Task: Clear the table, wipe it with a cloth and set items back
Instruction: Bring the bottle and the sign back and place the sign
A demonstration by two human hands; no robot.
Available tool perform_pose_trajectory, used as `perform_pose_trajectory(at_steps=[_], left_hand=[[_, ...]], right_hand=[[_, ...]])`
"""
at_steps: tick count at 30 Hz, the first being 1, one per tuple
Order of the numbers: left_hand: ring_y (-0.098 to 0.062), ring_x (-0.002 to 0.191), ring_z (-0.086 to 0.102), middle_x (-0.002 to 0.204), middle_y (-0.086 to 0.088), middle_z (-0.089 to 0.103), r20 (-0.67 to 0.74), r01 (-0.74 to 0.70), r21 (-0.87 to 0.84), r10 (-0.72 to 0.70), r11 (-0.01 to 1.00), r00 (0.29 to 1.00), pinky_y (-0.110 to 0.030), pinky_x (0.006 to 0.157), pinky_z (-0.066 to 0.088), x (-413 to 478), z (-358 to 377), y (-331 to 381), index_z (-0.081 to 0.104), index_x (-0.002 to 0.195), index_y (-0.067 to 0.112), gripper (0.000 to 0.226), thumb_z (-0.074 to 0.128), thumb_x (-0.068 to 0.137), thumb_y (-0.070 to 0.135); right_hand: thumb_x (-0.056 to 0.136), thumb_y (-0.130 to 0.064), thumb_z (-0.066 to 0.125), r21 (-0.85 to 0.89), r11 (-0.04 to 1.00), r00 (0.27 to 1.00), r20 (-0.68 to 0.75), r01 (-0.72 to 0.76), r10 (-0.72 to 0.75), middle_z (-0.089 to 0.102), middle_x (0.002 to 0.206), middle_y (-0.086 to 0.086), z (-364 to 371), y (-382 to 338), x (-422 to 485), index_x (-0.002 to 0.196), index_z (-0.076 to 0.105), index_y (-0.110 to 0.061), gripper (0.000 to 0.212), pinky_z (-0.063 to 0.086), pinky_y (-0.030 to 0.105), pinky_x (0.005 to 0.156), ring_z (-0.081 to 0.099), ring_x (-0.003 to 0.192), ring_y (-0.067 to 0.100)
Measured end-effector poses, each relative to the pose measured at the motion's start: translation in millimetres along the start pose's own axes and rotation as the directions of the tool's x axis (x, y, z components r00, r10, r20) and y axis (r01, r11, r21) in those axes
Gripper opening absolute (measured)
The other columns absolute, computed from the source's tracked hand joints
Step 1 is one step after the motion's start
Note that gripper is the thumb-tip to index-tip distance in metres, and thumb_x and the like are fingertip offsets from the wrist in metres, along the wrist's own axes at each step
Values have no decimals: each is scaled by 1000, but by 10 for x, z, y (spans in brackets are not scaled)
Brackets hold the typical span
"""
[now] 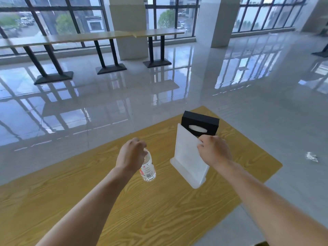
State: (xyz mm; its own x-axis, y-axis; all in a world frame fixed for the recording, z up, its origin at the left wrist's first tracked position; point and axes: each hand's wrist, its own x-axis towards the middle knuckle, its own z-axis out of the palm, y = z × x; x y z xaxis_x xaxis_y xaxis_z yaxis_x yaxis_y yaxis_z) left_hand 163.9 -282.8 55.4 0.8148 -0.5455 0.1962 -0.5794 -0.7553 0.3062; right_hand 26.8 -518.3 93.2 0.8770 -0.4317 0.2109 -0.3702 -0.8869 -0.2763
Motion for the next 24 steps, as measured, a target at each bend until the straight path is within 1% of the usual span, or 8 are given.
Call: perform_pose_trajectory(at_steps=[2, 6, 10, 12, 14, 16, 21, 24], left_hand=[[-34, 92, 62, 96, -11, 65, 16, -10, 0, 10, 1000, 1000, -40, 75, 50, 25, 71, 12, 72, 101, 7, 19, 71, 84, 14], [-33, 95, 61, 97, -9, 65, 49, -9, 21, 8, 1000, 999, -41, 77, 51, 41, 189, 64, 72, 103, 8, 20, 71, 85, 16], [-31, 93, 62, 98, -8, 65, 38, 20, 44, -22, 999, 999, -41, 75, 51, 58, 251, 139, 72, 102, 8, 19, 71, 85, 17], [-29, 92, 61, 96, -6, 64, 27, 61, 45, -63, 997, 998, -39, 74, 50, 60, 262, 196, 71, 100, 8, 17, 71, 85, 18], [-28, 93, 61, 95, -5, 63, 15, 102, 49, -103, 994, 995, -36, 72, 47, 63, 269, 264, 71, 102, 11, 19, 71, 85, 19], [-27, 93, 61, 95, -4, 64, 0, 132, 49, -132, 990, 991, -33, 70, 44, 73, 285, 325, 72, 105, 13, 21, 72, 85, 19], [-28, 93, 63, 99, -7, 67, -28, 160, 77, -158, 984, 987, -31, 71, 43, 143, 332, 516, 73, 107, 12, 23, 71, 86, 21], [-28, 92, 64, 98, -8, 67, -25, 154, 110, -153, 982, 988, -32, 72, 46, 177, 361, 687, 73, 105, 10, 22, 71, 87, 22]], right_hand=[[90, -7, 50, 2, 1000, 1000, 6, 8, -8, 37, 49, -3, 31, -12, 63, 55, 32, -18, 41, 21, 25, 42, 31, 42, 8], [91, -8, 50, 18, 999, 999, 17, 32, -33, 35, 49, -5, 86, -31, 127, 55, 30, -21, 43, 19, 22, 42, 29, 41, 5], [92, -9, 48, 31, 998, 998, 17, 58, -59, 37, 49, -6, 138, 55, 213, 56, 32, -21, 41, 20, 21, 41, 31, 42, 4], [92, -10, 49, 41, 995, 996, 22, 87, -88, 42, 50, -5, 170, 129, 272, 57, 38, -19, 38, 23, 22, 41, 36, 42, 5], [93, -12, 50, 58, 992, 993, 32, 116, -118, 51, 54, -2, 200, 219, 322, 60, 46, -17, 33, 27, 22, 41, 44, 45, 10], [93, -13, 50, 70, 987, 988, 38, 147, -150, 54, 55, 0, 213, 309, 352, 62, 50, -15, 31, 30, 22, 42, 47, 46, 12], [94, -13, 49, 97, 973, 977, 25, 210, -214, 41, 49, -6, 152, 519, 446, 57, 41, -19, 39, 24, 21, 41, 34, 41, 6], [95, -14, 51, 104, 966, 970, 35, 235, -239, 44, 50, -5, 129, 644, 462, 59, 47, -16, 36, 31, 22, 42, 40, 43, 11]])
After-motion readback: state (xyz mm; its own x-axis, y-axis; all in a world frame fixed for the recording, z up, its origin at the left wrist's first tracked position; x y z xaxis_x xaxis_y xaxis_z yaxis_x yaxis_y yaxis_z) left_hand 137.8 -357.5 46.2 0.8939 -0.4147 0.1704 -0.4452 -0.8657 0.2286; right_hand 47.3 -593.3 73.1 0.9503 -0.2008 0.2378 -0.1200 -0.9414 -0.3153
